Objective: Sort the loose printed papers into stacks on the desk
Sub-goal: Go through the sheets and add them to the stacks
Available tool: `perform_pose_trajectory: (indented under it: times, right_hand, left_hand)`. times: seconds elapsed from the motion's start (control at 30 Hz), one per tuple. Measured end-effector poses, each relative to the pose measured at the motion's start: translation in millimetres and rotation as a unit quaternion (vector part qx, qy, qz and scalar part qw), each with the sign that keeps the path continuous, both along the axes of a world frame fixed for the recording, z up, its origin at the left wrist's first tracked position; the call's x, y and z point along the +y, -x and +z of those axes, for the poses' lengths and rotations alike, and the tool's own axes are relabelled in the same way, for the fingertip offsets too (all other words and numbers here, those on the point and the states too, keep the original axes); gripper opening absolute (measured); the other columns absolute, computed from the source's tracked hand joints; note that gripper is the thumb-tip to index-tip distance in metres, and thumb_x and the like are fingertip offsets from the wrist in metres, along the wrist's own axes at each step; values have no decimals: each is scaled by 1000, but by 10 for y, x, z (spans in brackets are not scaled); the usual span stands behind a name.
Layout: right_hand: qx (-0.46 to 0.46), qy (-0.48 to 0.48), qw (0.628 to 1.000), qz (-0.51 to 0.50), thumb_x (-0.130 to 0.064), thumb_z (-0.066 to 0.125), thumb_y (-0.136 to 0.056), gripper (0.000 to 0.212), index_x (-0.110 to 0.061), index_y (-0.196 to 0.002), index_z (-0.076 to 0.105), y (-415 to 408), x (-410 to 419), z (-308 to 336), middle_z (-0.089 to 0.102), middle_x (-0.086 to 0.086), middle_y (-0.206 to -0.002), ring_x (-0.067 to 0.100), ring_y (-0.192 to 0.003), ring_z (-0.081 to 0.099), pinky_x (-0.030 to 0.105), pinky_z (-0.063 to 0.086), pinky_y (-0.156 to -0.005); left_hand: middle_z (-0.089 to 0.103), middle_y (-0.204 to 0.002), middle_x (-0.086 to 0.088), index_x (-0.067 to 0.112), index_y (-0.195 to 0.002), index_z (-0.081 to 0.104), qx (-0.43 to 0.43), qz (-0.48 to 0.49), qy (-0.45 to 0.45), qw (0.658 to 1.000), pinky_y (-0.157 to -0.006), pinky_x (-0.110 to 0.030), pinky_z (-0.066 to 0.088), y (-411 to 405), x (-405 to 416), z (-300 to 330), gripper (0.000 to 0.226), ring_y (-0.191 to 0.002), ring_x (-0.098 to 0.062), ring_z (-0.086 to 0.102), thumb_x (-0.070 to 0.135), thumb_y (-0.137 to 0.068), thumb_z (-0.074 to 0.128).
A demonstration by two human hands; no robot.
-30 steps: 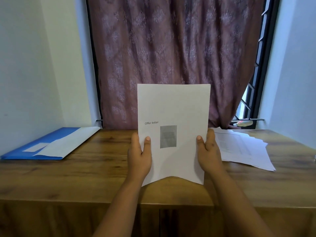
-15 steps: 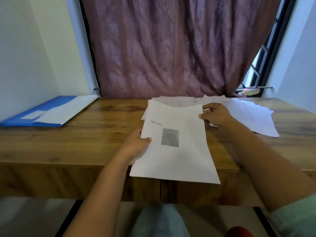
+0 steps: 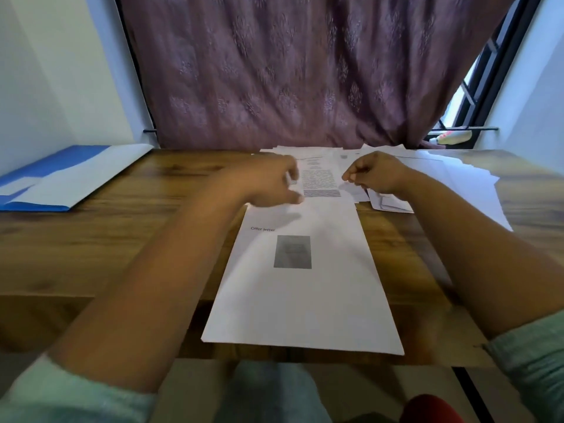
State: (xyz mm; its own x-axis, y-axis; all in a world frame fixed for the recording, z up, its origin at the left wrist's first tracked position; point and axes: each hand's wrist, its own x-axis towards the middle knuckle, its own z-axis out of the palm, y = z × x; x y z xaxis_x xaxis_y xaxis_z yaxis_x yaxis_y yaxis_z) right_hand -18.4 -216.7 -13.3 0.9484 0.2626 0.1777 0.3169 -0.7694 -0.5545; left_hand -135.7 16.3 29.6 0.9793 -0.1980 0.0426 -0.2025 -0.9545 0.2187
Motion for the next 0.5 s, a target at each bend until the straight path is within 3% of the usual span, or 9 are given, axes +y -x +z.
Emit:
perform_pose_trajectory:
  times: [0.07,0.17,0.27,0.5]
  right_hand:
    - [62,79,994,41,-27,73,-86,23,-18,-107,74,-54,28,33,68,1,-110,11,-89,58,26,47,-86]
    - [115,193,973,57,-48,83,-68,51,-26,-112,68,-89,69,-21,59,-5,-109,15,-101,55,29,44,-90]
    - [100,171,978,60,-49,84,-65,55,-29,-112,63,-137,20,-119,54,-9,-106,12,-97,52,24,41,-80]
    - [39,85,992,86,-31,87,-68,29,-30,-87,66,-221,23,-140,64,-8,-87,10,-77,61,17,43,-64]
  left_hand:
    - [62,-122,4,21,-126,57,19,-54,58,997,-86,-25,46,-292,-217,-41,51,-103,-14,58,48,-84,71]
    - [55,-132,3,20,-133,52,44,-80,59,994,-89,-26,44,-658,-390,-351,76,-109,-11,52,61,-73,75]
    - [46,-131,6,28,-134,48,43,-66,57,995,-90,-29,40,-870,-355,-711,85,-113,-13,42,69,-65,76]
    - [48,-118,11,38,-119,49,18,-107,93,990,-90,-31,46,-1055,-266,-897,73,-111,-12,43,69,-61,78]
